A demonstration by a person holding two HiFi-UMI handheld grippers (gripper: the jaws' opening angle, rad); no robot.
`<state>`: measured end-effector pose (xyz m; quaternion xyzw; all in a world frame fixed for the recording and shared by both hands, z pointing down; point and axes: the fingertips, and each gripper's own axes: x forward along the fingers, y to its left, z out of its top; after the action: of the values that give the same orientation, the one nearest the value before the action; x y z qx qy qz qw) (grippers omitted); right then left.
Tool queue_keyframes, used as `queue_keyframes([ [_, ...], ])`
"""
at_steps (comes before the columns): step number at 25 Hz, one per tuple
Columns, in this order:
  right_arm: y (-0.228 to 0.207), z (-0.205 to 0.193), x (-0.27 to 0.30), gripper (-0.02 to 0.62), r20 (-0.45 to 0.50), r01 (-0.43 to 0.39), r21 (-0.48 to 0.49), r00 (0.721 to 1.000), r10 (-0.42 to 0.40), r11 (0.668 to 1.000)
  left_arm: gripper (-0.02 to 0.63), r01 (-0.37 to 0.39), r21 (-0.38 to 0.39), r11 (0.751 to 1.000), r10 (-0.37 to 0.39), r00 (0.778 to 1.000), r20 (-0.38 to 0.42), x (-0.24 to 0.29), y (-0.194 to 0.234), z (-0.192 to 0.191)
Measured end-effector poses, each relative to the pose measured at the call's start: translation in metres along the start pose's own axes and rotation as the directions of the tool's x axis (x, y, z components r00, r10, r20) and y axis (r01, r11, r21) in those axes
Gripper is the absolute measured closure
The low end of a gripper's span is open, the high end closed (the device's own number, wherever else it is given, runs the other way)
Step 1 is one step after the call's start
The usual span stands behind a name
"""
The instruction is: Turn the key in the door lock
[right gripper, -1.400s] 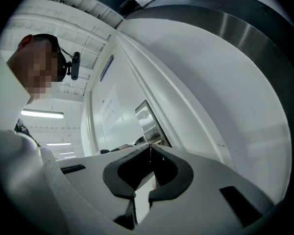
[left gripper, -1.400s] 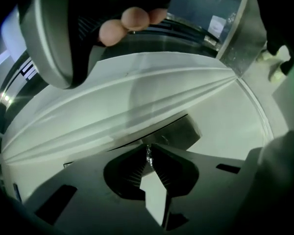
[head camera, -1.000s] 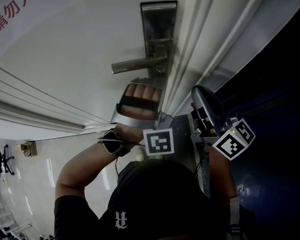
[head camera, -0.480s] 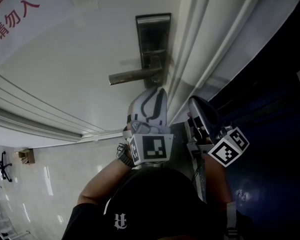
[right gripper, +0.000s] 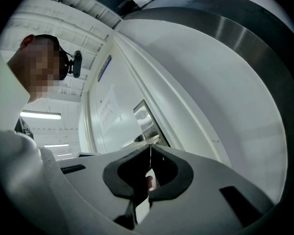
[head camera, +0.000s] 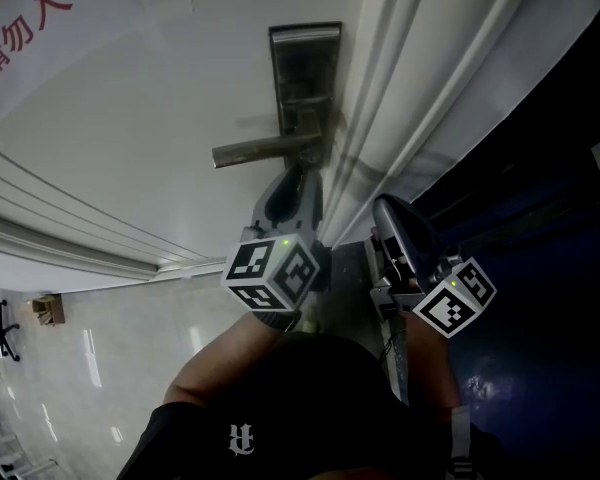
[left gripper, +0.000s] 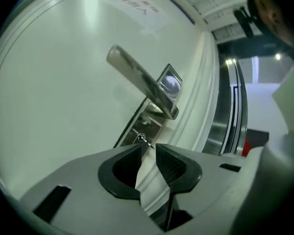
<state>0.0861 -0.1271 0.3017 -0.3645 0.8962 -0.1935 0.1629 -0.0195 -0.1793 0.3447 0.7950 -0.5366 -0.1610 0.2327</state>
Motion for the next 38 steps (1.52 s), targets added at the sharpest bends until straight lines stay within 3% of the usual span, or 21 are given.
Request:
queue_keyframes([
  [3, -0.002, -0.001, -0.001, 0.581, -0.003, 0.005, 0.002, 1.0, -0.005, 1.0, 0.529, 0.032, -0.193, 0.981, -0.033, 0.999, -0.001, 0.008, 0.002, -0.002],
  [6, -0.004, 0.0, -0.003, 0.58, -0.005, 0.007, 0.003, 1.0, -0.007, 1.0, 0.529, 0.031, -0.288, 0.957, -0.028, 0.999, 0.015, 0.016, 0.006, 0.001],
  [8, -0.004, 0.0, -0.004, 0.581, -0.006, 0.008, 0.004, 1.0, -0.008, 1.0, 0.529, 0.028, -0.279, 0.96, -0.019, 0.999, 0.034, 0.02, 0.006, 0.005],
  [18, -0.012, -0.001, -0.007, 0.581, -0.008, 0.02, 0.017, 1.0, -0.02, 1.0, 0.543, -0.023, -0.095, 0.995, 0.027, 0.999, 0.041, 0.025, 0.004, 0.006],
  [23, -0.012, -0.003, -0.005, 0.581, -0.014, 0.011, 0.019, 1.0, -0.011, 1.0, 0.541, -0.046, -0.006, 0.999, 0.046, 0.999, 0.026, 0.026, 0.003, 0.005],
  [25, -0.011, -0.003, -0.005, 0.581, -0.016, 0.006, 0.019, 1.0, -0.006, 1.0, 0.541, -0.037, -0.059, 0.998, 0.038, 0.999, 0.022, 0.026, 0.004, 0.005],
  [28, -0.01, -0.004, -0.005, 0.581, -0.018, 0.003, 0.021, 1.0, -0.002, 1.0, 0.552, -0.003, -0.204, 0.979, 0.008, 1.0, 0.024, 0.026, 0.005, 0.005],
  [30, -0.01, -0.005, -0.006, 0.581, -0.022, 0.001, 0.023, 1.0, -0.001, 1.0, 0.557, 0.007, -0.246, 0.969, -0.001, 1.0, 0.025, 0.026, 0.006, 0.005],
  [32, -0.009, -0.005, -0.006, 0.581, -0.023, -0.003, 0.024, 1.0, 0.003, 1.0, 0.56, -0.002, -0.22, 0.976, 0.006, 1.0, 0.016, 0.026, 0.005, 0.005],
  [34, -0.009, -0.006, -0.006, 0.581, -0.024, -0.007, 0.025, 1.0, 0.007, 1.0, 0.558, -0.024, -0.145, 0.989, 0.024, 1.0, -0.001, 0.026, 0.005, 0.005],
  [36, -0.009, -0.006, -0.006, 0.581, -0.024, -0.01, 0.027, 1.0, 0.011, 1.0, 0.557, -0.062, -0.019, 0.998, 0.062, 0.998, -0.019, 0.025, 0.004, 0.005],
  [38, -0.008, -0.006, -0.006, 0.581, -0.024, -0.014, 0.029, 1.0, 0.015, 0.999, 0.569, -0.106, 0.154, 0.982, 0.111, 0.994, -0.024, 0.025, 0.003, 0.005],
])
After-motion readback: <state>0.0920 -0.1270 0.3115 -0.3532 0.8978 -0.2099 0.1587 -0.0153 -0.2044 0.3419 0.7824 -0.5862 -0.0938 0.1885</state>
